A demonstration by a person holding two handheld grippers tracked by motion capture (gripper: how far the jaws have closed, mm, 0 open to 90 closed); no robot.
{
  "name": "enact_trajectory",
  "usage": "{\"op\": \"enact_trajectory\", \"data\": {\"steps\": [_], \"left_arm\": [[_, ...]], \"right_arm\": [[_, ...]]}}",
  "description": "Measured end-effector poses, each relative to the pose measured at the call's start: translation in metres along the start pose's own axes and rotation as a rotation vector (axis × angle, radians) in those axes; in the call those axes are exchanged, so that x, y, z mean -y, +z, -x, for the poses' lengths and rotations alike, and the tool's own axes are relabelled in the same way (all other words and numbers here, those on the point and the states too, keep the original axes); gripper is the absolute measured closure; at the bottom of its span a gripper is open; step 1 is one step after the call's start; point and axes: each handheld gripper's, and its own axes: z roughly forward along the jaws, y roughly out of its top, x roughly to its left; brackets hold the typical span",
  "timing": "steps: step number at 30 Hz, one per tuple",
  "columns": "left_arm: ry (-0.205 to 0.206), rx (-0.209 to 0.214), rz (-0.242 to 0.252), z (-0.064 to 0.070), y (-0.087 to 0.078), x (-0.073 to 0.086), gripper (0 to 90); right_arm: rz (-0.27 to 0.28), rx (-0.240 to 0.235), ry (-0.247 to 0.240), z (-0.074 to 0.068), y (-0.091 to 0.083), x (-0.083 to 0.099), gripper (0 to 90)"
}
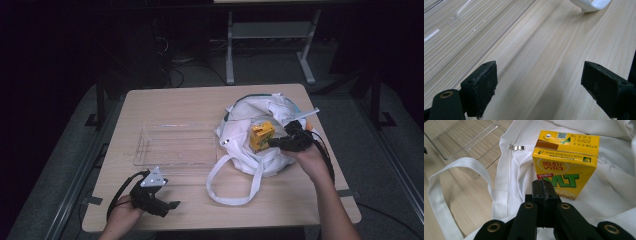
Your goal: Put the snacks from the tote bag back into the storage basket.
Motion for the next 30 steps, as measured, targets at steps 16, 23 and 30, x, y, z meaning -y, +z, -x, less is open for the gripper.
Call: {"op": "enact_trajectory", "data": {"steps": [16, 23, 30], "left_arm": [[0.004, -0.001, 0.007, 0.001, 0.000, 0.000, 13.4], [-0.004, -0.007, 0.014, 0.002, -0.003, 0.002, 13.4], [0.010, -0.012, 0.020, 0.006, -0.003, 0.001, 13.4]], "right_arm": [[-0.039, 0.002, -0.040, -0.002, 0.031, -0.010, 89.8], [-0.048, 0.022, -0.069, -0.007, 0.042, -0.013, 89.8], [-0.047, 0.047, -0.087, -0.013, 0.049, -0.015, 89.9]]}}
